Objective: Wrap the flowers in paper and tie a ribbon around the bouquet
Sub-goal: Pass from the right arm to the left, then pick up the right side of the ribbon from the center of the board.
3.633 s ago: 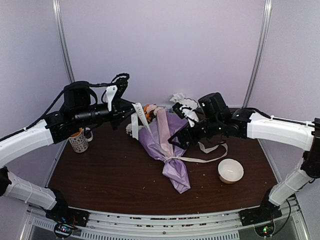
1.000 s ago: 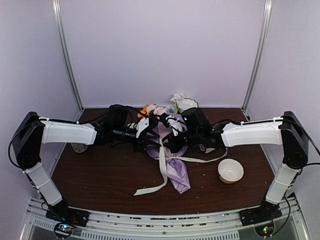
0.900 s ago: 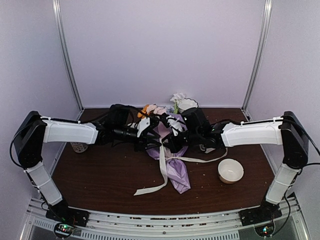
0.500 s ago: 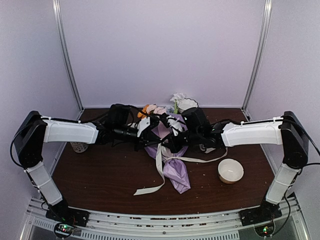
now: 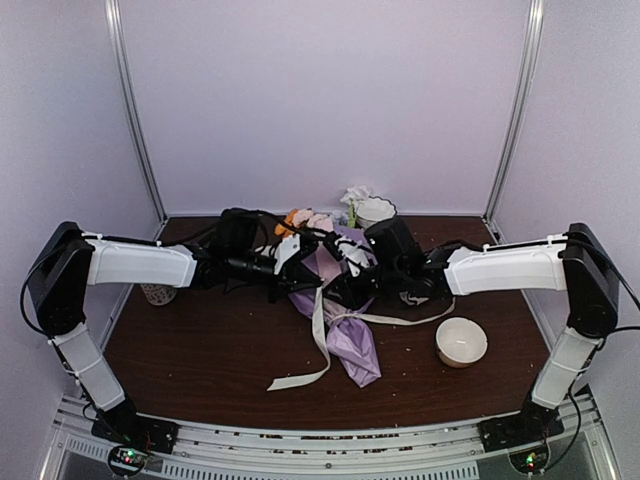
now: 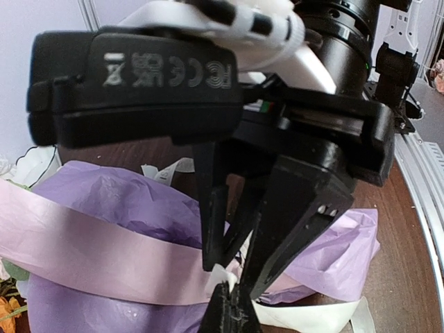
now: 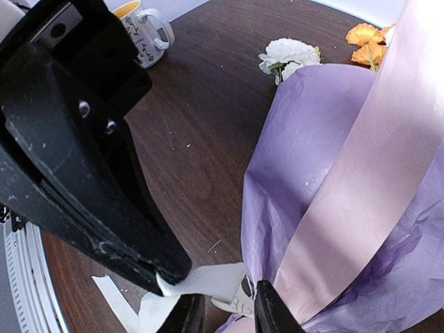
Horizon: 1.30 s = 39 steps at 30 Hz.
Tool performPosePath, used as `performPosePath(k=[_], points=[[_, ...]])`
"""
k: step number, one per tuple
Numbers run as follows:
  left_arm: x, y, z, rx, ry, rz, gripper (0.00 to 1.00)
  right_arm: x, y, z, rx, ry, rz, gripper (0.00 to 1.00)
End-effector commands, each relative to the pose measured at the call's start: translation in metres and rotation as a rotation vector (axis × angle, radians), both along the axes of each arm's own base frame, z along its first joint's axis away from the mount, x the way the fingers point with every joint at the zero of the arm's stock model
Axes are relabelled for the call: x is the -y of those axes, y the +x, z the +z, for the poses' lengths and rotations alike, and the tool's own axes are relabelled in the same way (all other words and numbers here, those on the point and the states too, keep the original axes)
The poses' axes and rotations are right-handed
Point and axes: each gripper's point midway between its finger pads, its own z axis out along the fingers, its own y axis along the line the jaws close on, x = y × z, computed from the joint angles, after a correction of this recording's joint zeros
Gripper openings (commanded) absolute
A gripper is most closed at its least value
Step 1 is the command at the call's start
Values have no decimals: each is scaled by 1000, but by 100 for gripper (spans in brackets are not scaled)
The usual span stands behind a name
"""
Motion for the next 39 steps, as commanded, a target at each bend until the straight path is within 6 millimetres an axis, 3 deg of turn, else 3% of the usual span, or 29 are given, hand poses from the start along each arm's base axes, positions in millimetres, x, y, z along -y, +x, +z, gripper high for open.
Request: performPosePath(k=[1, 4, 6, 10, 13, 14, 16, 20, 27, 32, 36, 39], points=[[5, -1, 10, -7, -20, -19, 0, 16, 0, 7, 26, -30, -26, 29], [4, 2, 11, 0, -15, 2, 0, 35, 1, 12, 20, -56, -59, 33], [2, 5, 11, 4, -15, 28, 0, 65, 13, 21, 24, -71, -169, 35], [2, 9, 15, 5, -50, 68, 0, 175, 59, 23, 42, -264, -576, 44], [4, 10, 16, 6, -58, 75, 0, 243, 71, -7, -62, -543, -717, 53], [5, 10, 16, 8, -57, 78, 0, 253, 69, -19, -107, -622, -711, 57], [7, 8, 16, 12, -55, 79, 0, 255, 63, -42, -186, -724, -625, 66], [10, 5, 16, 6, -52, 69, 0, 216, 50, -75, -329, -708, -357, 76], [10, 5, 14, -3, -39, 66, 0, 211, 79, -108, -342, -802, -367, 82], [11, 4, 13, -14, -31, 60, 0, 215, 77, -129, -385, -863, -351, 61], [12, 4, 14, -10, -27, 59, 0, 215, 73, -135, -413, -855, -356, 54], [12, 2, 15, -4, -20, 54, 0, 217, 70, -135, -443, -857, -361, 28]])
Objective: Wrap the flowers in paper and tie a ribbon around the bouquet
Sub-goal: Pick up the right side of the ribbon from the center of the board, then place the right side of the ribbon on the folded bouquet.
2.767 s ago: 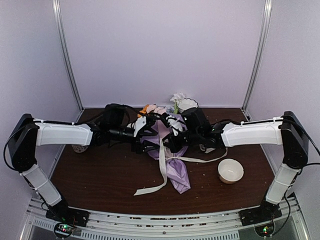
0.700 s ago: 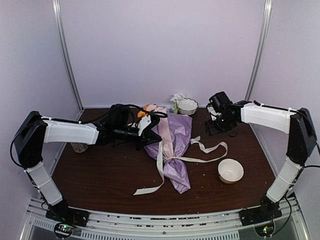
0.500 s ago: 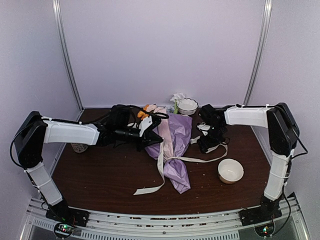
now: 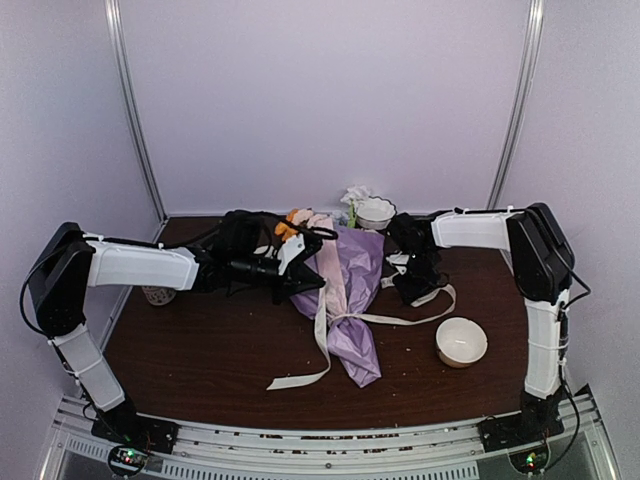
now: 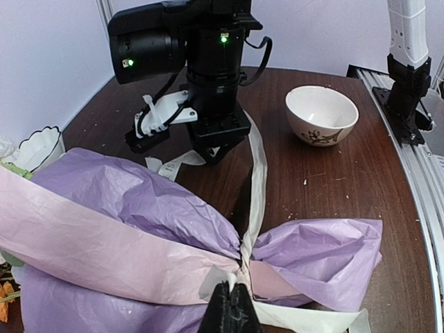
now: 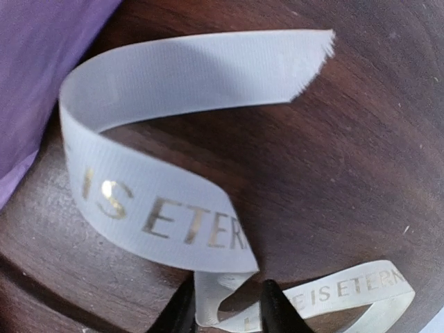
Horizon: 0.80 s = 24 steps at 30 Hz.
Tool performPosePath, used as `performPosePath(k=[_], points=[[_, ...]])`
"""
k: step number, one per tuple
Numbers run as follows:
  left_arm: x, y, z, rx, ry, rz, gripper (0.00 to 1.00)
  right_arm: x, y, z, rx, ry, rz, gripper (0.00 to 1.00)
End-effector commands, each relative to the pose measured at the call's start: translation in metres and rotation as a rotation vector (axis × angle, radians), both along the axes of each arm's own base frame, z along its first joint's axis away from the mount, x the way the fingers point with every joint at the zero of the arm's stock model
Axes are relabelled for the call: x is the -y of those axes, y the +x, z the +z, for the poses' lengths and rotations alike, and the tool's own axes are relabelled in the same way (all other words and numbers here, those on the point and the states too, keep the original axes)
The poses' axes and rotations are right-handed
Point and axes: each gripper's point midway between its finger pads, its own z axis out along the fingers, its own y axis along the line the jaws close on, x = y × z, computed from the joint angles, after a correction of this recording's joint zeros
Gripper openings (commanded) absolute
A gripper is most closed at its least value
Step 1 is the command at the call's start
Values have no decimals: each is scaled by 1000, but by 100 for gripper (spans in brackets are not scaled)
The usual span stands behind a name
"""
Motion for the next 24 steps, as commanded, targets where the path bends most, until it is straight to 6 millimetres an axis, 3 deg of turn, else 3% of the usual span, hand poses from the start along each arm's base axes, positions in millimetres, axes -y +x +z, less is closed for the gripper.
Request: performPosePath(k=[1, 2, 5, 7, 13, 16, 19, 24], points=[[8, 0, 18, 48, -27, -15, 0, 7, -11, -8, -69, -29, -24, 17], [9, -1, 19, 56, -24, -17, 0, 7, -12, -6, -76, -25, -25, 2], [10, -5, 24, 109, -25, -3, 0, -3, -19, 14, -78, 58, -20, 0], [10, -9, 27, 135, -44, -8, 0, -24, -25, 44, -65, 200, 8, 0], [4, -12, 25, 163, -49, 12, 0, -132, -63, 192, 79, 783, 210, 0], [-2, -18, 26, 200, -64, 14, 0, -185, -85, 238, 101, 968, 310, 0], [-7, -27, 25, 220, -87, 5, 0, -228, -83, 262, 114, 1108, 299, 0], [-14, -36, 24, 224, -125, 8, 0, -272, -58, 245, 101, 1131, 208, 0]])
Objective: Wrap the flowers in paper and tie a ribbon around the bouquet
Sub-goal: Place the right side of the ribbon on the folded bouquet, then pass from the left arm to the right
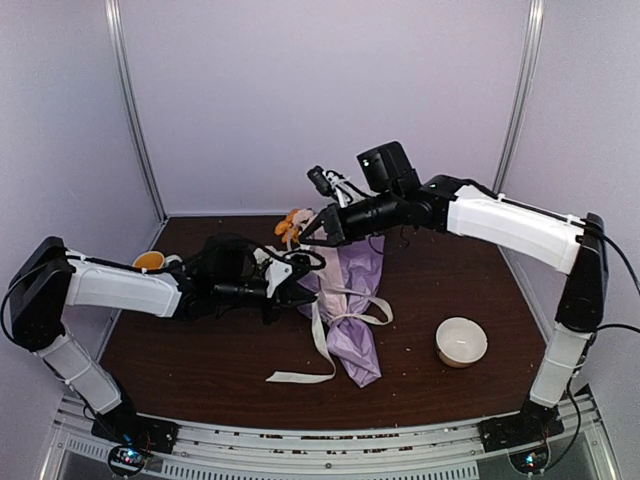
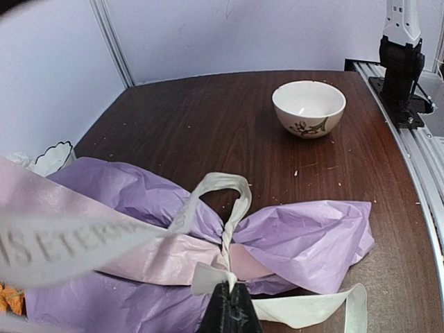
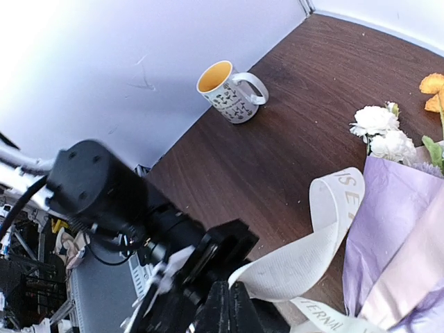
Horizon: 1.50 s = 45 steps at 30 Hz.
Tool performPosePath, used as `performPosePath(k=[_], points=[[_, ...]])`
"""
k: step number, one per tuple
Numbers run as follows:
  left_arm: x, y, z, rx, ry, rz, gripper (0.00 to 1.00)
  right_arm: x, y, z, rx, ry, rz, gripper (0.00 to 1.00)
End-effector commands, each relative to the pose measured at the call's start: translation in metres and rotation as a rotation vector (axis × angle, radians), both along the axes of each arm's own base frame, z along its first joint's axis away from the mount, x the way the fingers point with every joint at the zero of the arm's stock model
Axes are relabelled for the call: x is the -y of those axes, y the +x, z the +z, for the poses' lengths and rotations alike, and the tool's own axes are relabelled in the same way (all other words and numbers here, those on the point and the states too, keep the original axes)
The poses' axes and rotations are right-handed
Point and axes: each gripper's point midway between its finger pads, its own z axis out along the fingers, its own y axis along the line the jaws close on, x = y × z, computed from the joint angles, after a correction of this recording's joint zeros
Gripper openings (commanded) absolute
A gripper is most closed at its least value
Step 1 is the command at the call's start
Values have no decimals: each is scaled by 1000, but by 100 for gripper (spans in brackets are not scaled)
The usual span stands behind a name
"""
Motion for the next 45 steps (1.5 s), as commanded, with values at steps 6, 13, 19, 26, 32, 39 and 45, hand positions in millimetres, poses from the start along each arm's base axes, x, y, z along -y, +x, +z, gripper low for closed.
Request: performPosePath(k=[6, 13, 19, 26, 32, 39, 45], points=[[0, -8, 25, 53, -128, -7, 0, -72, 32, -66, -172, -39, -45, 0], [-1, -6, 28, 32, -156, 19, 0, -52, 36, -57, -130, -53, -44, 60], [0, 3, 26, 2, -157, 55, 0, -17, 21, -40, -72, -6, 4, 55], [-1, 29, 41, -5, -220, 134, 0, 18, 2, -58, 7, -2, 20, 41], [-1, 56, 44, 6, -241, 164, 0, 31, 20, -78, 145, -55, -76, 51], [5, 55, 44, -5, -256, 127, 0, 28, 33, -102, 171, -81, -124, 56], [6, 53, 44, -21, -251, 121, 0, 21, 27, -122, 157, -119, -88, 57]])
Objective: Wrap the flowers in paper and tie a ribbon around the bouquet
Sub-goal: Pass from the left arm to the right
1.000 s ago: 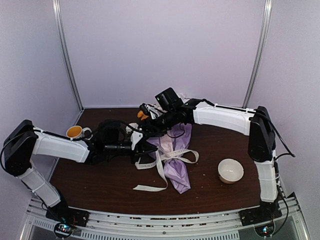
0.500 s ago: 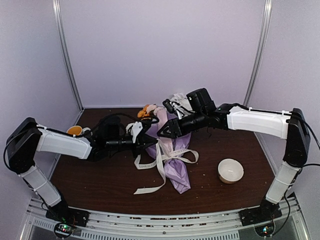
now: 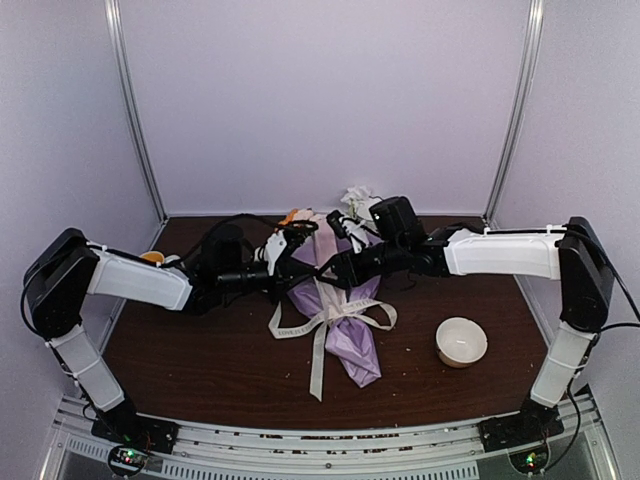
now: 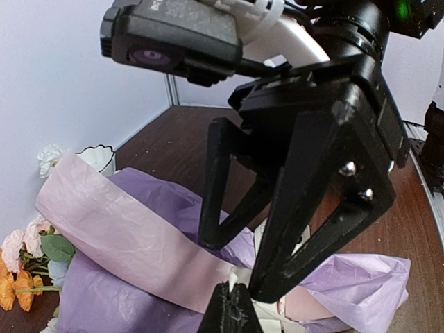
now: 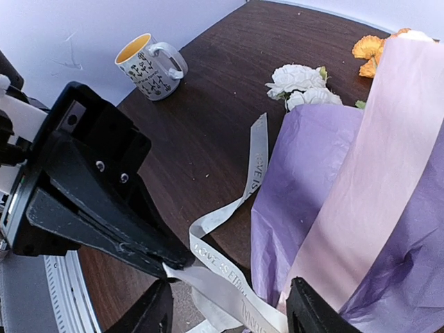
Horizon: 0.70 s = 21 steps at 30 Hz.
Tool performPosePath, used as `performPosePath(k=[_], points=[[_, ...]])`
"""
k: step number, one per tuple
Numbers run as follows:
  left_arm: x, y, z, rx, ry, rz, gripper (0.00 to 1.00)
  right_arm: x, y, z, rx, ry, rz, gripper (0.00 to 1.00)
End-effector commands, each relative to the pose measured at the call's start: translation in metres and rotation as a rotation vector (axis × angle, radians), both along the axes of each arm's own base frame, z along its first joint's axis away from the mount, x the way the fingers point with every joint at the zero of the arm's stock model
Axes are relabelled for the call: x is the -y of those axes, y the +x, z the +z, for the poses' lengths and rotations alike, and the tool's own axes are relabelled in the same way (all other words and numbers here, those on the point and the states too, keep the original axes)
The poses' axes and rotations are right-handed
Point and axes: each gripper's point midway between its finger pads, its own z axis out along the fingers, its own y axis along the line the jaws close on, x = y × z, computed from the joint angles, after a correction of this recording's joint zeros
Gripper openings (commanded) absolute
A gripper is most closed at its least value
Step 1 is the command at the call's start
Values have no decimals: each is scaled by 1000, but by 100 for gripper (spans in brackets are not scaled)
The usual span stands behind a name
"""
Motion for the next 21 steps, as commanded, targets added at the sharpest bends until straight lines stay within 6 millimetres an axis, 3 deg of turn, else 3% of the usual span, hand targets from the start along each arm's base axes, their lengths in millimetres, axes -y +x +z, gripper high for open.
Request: performPosePath(k=[1, 8, 12, 14, 17, 19, 21], points=[[6, 2, 26, 45, -66, -18, 0, -8, -1, -16, 24, -30, 19, 56], [7, 1, 27, 38, -72, -28, 0, -15, -3, -26, 6, -32, 39, 37], [7, 3, 28, 12, -74, -15, 0, -16, -2, -24, 8, -23, 31, 3], [4, 8, 28, -30, -62, 16, 0, -13, 1, -22, 17, -22, 7, 0], [-9, 24, 23, -135, -6, 145, 47, -10, 3, -24, 12, -36, -11, 0], [-27, 36, 11, -208, 59, 287, 59, -9, 2, -26, 7, -39, -13, 0], [-52, 46, -5, -275, 120, 440, 64, -8, 3, -26, 5, -42, -20, 0]])
